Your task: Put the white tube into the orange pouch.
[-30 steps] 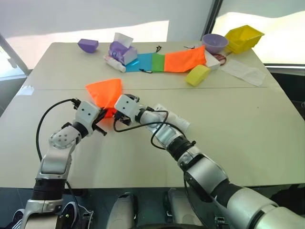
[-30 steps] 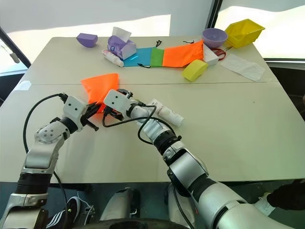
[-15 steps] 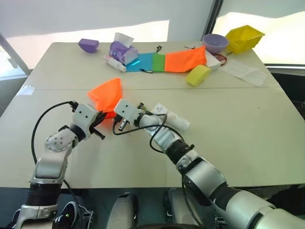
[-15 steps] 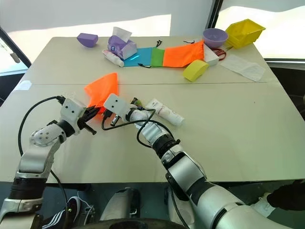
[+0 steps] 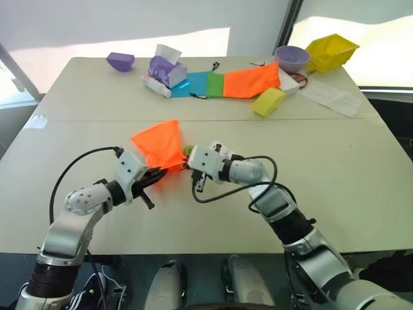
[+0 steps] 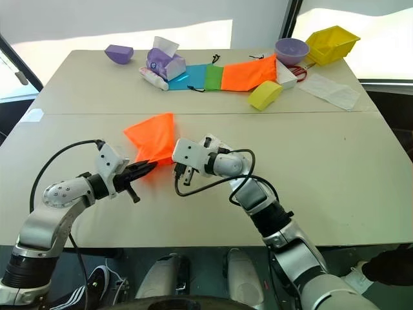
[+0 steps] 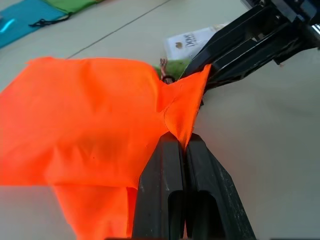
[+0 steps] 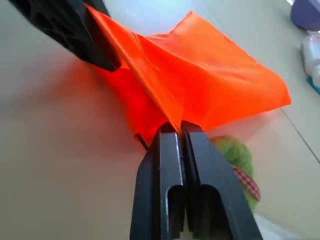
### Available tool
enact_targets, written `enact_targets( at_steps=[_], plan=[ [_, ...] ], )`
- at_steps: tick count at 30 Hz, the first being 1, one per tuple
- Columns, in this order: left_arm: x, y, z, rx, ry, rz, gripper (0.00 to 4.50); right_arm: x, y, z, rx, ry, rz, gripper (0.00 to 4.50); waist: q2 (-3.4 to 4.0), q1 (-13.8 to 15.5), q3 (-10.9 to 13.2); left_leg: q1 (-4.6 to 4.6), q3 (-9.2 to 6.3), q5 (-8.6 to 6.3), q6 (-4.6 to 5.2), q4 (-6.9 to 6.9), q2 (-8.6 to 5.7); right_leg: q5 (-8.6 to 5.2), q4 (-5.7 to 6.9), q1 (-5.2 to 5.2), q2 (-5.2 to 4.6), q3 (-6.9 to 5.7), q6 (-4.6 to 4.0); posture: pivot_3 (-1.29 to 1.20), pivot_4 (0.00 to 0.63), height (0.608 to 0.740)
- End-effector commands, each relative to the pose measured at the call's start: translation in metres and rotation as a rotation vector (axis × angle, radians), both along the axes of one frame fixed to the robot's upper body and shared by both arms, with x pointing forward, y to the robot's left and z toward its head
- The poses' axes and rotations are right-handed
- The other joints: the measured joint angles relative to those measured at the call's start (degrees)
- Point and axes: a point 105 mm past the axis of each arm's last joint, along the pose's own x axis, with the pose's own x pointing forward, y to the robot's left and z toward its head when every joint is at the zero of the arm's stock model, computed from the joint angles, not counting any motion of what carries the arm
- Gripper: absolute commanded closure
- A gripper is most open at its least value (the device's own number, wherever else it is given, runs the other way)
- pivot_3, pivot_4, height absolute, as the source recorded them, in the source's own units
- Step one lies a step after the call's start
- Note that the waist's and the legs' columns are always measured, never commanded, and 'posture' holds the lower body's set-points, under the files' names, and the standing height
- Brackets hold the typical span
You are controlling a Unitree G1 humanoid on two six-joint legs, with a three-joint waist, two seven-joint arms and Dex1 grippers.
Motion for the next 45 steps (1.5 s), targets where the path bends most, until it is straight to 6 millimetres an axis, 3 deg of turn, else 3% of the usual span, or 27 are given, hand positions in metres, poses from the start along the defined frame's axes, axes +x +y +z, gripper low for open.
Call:
enact_targets(
  at_steps=[1, 6, 10, 14, 17, 20, 25, 27, 30, 34, 37, 45],
  plan=[
    [-0.001, 0.007, 0.010, 0.040, -0.034, 0.004, 4.50, -0.015, -0.008, 0.011, 0.003, 0.020, 0.040, 4.43, 0.00, 0.08, 0.00, 0.01, 0.00, 0.00, 0.00, 0.00, 0.00, 0.00, 0.00, 0.02, 0.00, 0.00, 0.00, 0.00, 0.150, 0.740],
    [-0.001, 0.015, 0.011, 0.059, -0.035, 0.008, 4.50, -0.035, -0.003, 0.007, 0.027, 0.145, 0.111, 4.43, 0.00, 0.04, 0.00, 0.03, 0.00, 0.00, 0.01, 0.02, 0.00, 0.00, -0.03, 0.05, 0.00, 0.00, -0.01, 0.00, 0.150, 0.740],
    [0.001, 0.020, 0.011, 0.077, -0.045, 0.027, 4.50, -0.011, -0.002, 0.006, 0.024, 0.064, 0.012, 4.43, 0.00, 0.04, 0.01, 0.03, 0.00, 0.00, 0.01, 0.02, 0.00, 0.00, -0.03, 0.04, 0.00, 0.00, -0.01, 0.00, 0.150, 0.740],
    [0.001, 0.023, 0.010, 0.081, -0.053, 0.037, 4.50, -0.003, -0.002, 0.007, -0.010, -0.008, 0.002, 4.43, -0.01, 0.11, 0.01, 0.02, 0.00, 0.00, 0.00, 0.03, -0.02, 0.00, -0.04, 0.04, -0.01, 0.00, -0.01, 0.00, 0.150, 0.740],
    [0.001, 0.024, 0.010, 0.080, -0.062, 0.046, 4.50, -0.007, -0.005, 0.007, 0.023, 0.061, 0.045, 4.43, -0.01, 0.22, 0.01, 0.01, 0.00, 0.00, 0.00, 0.03, -0.01, 0.00, -0.06, 0.04, -0.01, 0.00, -0.01, 0.00, 0.150, 0.740],
    [0.001, 0.021, 0.011, 0.068, -0.074, 0.041, 4.50, -0.012, -0.015, 0.012, 0.050, 0.108, 0.061, 3.13, -0.01, 0.35, 0.01, 0.00, 0.00, 0.00, 0.01, 0.03, -0.01, 0.00, -0.11, 0.07, -0.01, 0.00, -0.01, 0.00, 0.150, 0.740],
    [-0.001, 0.012, 0.010, 0.048, -0.074, 0.012, 4.50, -0.032, -0.044, 0.020, 0.067, 0.242, 0.110, 0.58, 0.00, 1.15, 0.02, 0.00, 0.00, 0.00, 0.01, 0.03, -0.02, 0.00, -0.17, 0.11, -0.02, 0.00, -0.01, 0.00, 0.150, 0.740],
    [-0.002, 0.013, 0.009, 0.062, -0.077, 0.007, 4.50, -0.029, -0.057, 0.032, 0.140, 0.280, 0.071, 0.58, 0.02, 1.23, 0.03, 0.00, 0.00, 0.00, 0.01, 0.02, 0.02, 0.00, -0.19, 0.10, -0.01, 0.00, -0.01, 0.00, 0.150, 0.740],
    [0.002, 0.019, 0.013, 0.067, -0.096, 0.032, 4.50, -0.003, -0.091, 0.053, 0.237, 0.204, -0.101, 0.58, 0.03, 1.54, 0.04, 0.01, 0.00, 0.00, 0.01, 0.02, 0.03, 0.00, -0.17, 0.11, -0.01, 0.00, -0.03, 0.00, 0.150, 0.740],
    [0.010, 0.030, 0.020, 0.145, -0.229, 0.073, 4.50, 0.010, -0.158, 0.037, 0.138, 0.171, -0.372, 0.58, 0.03, 2.15, 0.04, 0.00, 0.00, 0.00, 0.01, 0.02, 0.01, -0.07, -0.32, 0.18, -0.05, -0.03, -0.21, 0.00, 0.150, 0.740],
    [0.012, 0.036, 0.019, 0.154, -0.253, 0.084, 4.50, 0.005, -0.184, 0.019, 0.098, 0.239, -0.477, 0.58, 0.03, 1.90, 0.04, -0.05, 0.01, -0.01, 0.01, -0.07, 0.01, -0.07, -0.58, 0.24, -0.06, -0.04, -0.21, 0.00, 0.150, 0.740],
    [0.008, 0.037, 0.006, 0.225, -0.235, 0.001, 4.50, -0.008, -0.176, 0.012, 0.141, 0.365, -0.455, 0.58, 0.06, 1.70, 0.04, 0.12, 0.18, 0.01, 0.04, -0.59, 0.08, 0.03, -0.73, 0.19, 0.00, -0.02, -0.03, 0.00, 0.150, 0.740]
  ],
)
